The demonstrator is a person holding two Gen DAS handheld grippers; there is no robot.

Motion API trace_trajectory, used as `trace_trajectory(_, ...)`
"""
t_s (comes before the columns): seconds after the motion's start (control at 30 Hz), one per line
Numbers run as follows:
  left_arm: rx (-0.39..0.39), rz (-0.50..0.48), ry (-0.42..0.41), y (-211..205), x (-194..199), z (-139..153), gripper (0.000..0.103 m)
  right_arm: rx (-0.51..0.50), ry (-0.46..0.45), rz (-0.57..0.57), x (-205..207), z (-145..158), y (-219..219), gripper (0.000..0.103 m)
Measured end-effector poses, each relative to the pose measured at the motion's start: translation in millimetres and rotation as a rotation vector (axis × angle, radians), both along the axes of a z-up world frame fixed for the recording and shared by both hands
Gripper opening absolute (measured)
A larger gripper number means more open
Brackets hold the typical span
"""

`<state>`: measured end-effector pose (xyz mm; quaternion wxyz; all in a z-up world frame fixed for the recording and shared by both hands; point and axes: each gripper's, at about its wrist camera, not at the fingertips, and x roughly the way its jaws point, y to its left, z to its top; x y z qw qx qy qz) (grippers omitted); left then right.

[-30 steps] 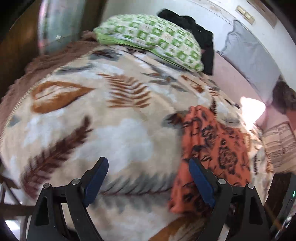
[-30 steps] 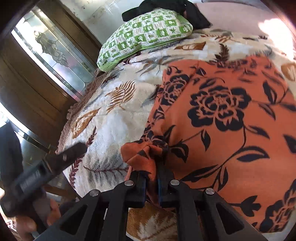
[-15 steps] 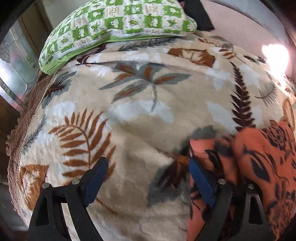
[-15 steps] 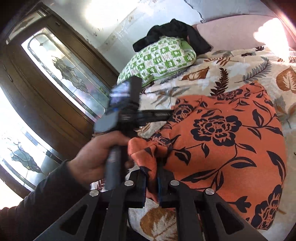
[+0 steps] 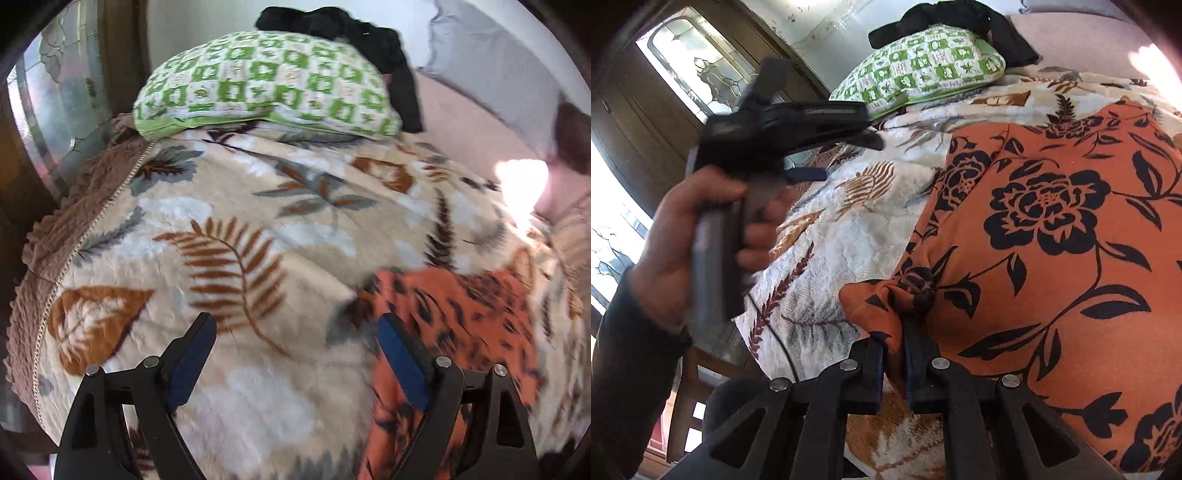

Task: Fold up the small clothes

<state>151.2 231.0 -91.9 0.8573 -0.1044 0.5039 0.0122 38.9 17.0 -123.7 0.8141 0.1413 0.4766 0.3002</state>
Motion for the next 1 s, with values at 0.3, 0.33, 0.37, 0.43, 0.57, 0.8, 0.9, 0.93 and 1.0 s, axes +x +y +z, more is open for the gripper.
trace_trajectory(0.3, -0.423, -0.118, 0.103, -37, -40, -32, 0.089, 0.23, -0.039, -0.127, 6, 53, -54, 0.01)
trace_trajectory(0.33, -0.485, -0.124, 0.131, -40, -32, -38, 0.089, 0.224, -0.05, -0.123, 6, 57, -54, 0.01)
trace_trajectory(0.37, -0.527, -0.105, 0.156, -40, -23, -44, 0.089, 0.217, -0.059, -0.117, 5, 61, -54, 0.01)
trace_trajectory(0.43, -0.568, -0.068, 0.168, -38, -8, -47, 0.089, 0.199, -0.075, -0.113, 2, 64, -53, 0.01)
trace_trajectory(0.57, -0.696, -0.079, 0.223, -35, 25, -54, 0.089, 0.137, -0.103, -0.067, -4, 63, -45, 0.01)
trace_trajectory(0.8, -0.664, -0.113, 0.295, -63, 56, -70, 0.088, 0.108, -0.103, -0.033, -3, 52, -36, 0.01)
trace_trajectory(0.9, -0.684, -0.154, 0.258, -73, 62, -64, 0.044, 0.092, -0.113, -0.023, -3, 54, -35, 0.009)
trace_trajectory(0.93, -0.66, -0.184, 0.249, -77, 64, -58, 0.029, 0.086, -0.119, -0.021, -4, 55, -35, 0.009)
trace_trajectory(1.0, -0.597, -0.208, 0.205, -77, 65, -43, 0.019, 0.078, -0.133, -0.021, -4, 58, -35, 0.009)
